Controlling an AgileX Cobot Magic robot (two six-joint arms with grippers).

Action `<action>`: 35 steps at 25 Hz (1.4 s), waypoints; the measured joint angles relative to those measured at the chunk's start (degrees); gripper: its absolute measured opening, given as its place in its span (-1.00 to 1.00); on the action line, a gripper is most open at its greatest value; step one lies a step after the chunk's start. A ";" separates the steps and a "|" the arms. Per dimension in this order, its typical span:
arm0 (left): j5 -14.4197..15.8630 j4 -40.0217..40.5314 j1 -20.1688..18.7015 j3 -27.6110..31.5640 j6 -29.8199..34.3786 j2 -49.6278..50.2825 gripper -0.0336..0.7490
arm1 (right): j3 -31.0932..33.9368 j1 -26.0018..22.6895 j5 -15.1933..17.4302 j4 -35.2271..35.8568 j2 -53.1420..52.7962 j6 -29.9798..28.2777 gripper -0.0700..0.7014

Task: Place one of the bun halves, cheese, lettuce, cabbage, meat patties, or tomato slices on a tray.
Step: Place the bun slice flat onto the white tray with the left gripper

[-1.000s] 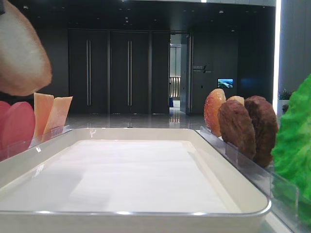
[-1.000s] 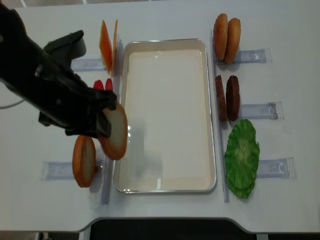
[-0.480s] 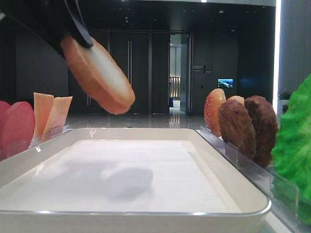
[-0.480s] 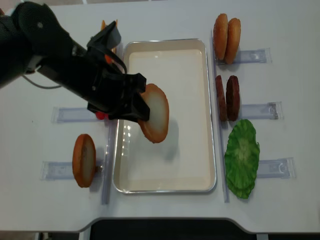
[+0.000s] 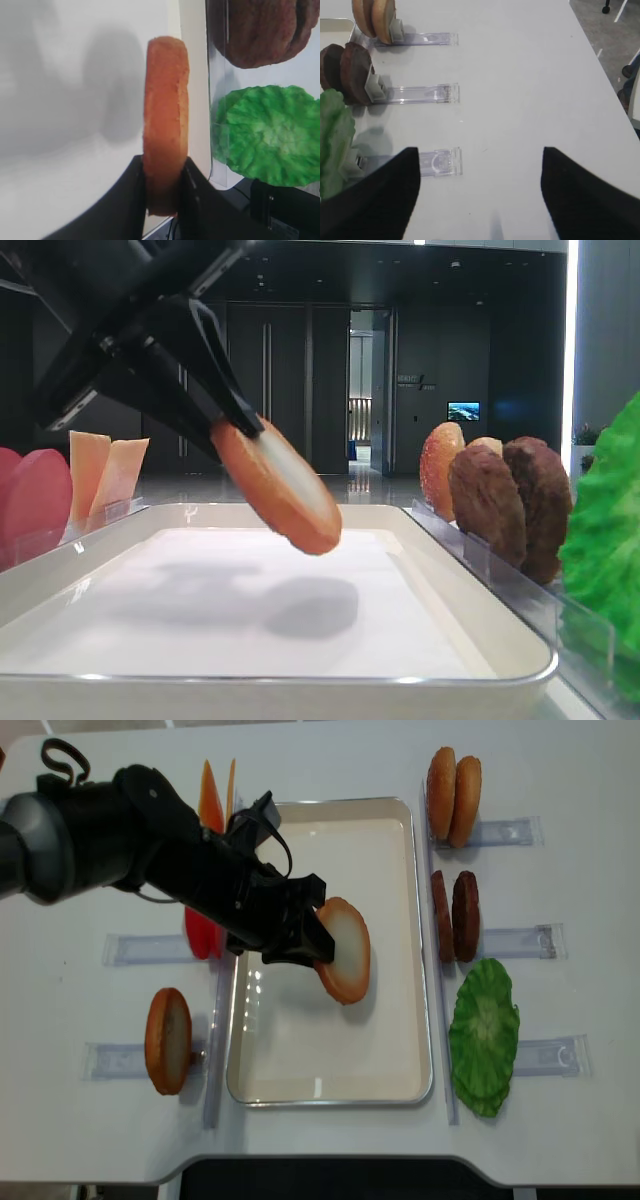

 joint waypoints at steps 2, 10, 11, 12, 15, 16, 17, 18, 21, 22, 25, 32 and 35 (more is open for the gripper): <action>-0.11 -0.67 0.00 0.00 0.89 1.07 -0.56 | 0.00 0.00 0.00 0.00 0.00 0.00 0.44; -0.50 -4.03 0.00 0.00 4.04 5.05 -0.56 | 0.00 0.00 0.00 0.00 0.00 0.00 0.44; -0.43 -4.09 0.00 0.00 4.17 5.38 -0.56 | 0.00 0.00 0.00 0.00 0.00 0.00 0.44; -0.36 -4.22 0.00 -0.06 4.23 5.65 -0.56 | 0.00 0.00 0.00 0.00 0.00 0.00 0.44; -0.05 -4.54 0.00 -0.06 4.33 6.71 -0.56 | 0.00 0.00 0.00 0.00 0.00 0.00 0.44; -0.05 -4.59 0.00 -0.06 4.34 6.95 -0.56 | 0.00 0.00 0.00 0.00 0.00 0.00 0.44; -0.05 -4.66 0.00 -0.06 4.34 7.14 -0.57 | 0.00 0.00 0.00 0.00 0.00 0.00 0.44; -0.03 -4.66 0.00 -0.06 4.34 7.13 -0.57 | 0.00 0.00 0.00 0.00 0.00 0.00 0.44; 0.23 -4.31 0.25 -0.06 3.97 7.13 -0.57 | 0.00 0.00 0.00 0.00 0.00 0.00 0.44; 0.36 -3.83 0.52 -0.06 3.48 7.13 -0.57 | 0.00 0.00 0.00 0.00 0.00 0.00 0.44; 1.16 -1.49 1.06 -0.12 1.63 7.13 -0.57 | 0.00 0.00 0.00 0.00 0.00 0.00 0.44; 1.78 1.13 1.13 -0.16 0.23 7.13 -0.28 | 0.00 0.00 0.00 0.00 0.00 0.00 0.44; 1.78 2.13 1.13 -0.16 -0.70 7.15 -0.01 | 0.00 0.00 0.00 0.00 0.00 0.00 0.44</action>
